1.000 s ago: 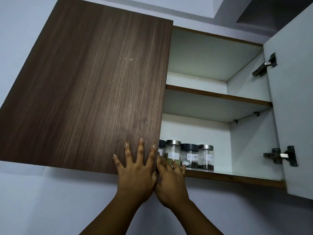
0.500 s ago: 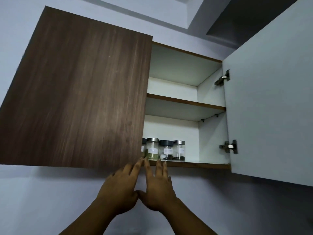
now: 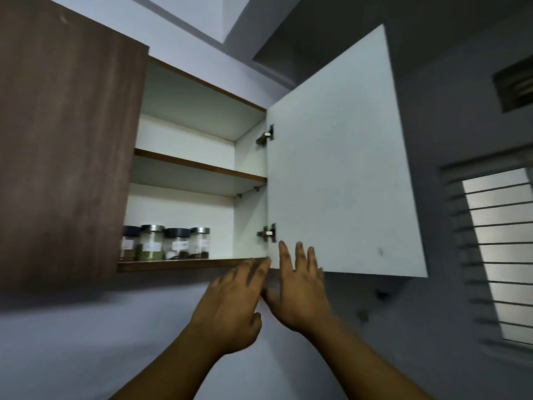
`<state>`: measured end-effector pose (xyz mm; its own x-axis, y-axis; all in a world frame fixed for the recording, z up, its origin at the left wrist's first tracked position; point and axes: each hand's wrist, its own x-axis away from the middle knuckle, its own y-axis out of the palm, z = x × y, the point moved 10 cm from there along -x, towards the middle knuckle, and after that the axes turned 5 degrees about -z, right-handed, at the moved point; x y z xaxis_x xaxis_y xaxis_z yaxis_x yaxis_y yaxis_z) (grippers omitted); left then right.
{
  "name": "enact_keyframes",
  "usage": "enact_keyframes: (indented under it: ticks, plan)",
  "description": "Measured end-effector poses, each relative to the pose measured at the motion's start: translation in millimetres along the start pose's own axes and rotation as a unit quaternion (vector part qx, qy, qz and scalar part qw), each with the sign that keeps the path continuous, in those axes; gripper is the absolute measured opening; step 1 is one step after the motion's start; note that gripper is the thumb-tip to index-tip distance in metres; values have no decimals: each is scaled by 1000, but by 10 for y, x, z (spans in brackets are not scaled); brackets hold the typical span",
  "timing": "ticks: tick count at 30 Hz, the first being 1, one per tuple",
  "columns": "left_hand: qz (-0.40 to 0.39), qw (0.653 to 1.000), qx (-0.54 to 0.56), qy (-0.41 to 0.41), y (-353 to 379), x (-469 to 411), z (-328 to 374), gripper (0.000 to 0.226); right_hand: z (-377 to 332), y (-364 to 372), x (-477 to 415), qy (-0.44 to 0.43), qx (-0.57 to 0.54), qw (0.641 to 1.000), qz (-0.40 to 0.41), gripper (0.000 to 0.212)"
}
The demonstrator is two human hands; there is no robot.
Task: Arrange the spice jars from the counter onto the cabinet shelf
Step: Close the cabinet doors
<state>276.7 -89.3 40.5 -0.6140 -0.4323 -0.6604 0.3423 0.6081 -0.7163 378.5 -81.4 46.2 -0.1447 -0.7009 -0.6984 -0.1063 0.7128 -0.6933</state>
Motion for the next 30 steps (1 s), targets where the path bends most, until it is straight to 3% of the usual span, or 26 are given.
enact_keyframes:
  ticks: [3, 10, 14, 19, 30]
  plan:
    - [-1, 999, -29, 22, 37, -195, 421, 76, 358, -402, 115, -14, 148, 985, 81, 93]
    - [63, 997, 0, 50, 62, -1046, 1633, 77, 1655, -1292, 241, 68, 211, 963, 156, 88]
    - [97, 991, 16, 86, 96, -1460, 2379, 82, 2403, -1471, 284, 87, 91, 982, 139, 88]
    - [80, 991, -2, 105, 246, -1754, 2805, 98, 2744, -1271, 169, 22, -90, 994, 54, 94]
    - [71, 994, -32, 80, 274, -1862, 2723, 101, 2656, -1338, 199, -1, -130, 984, 120, 62]
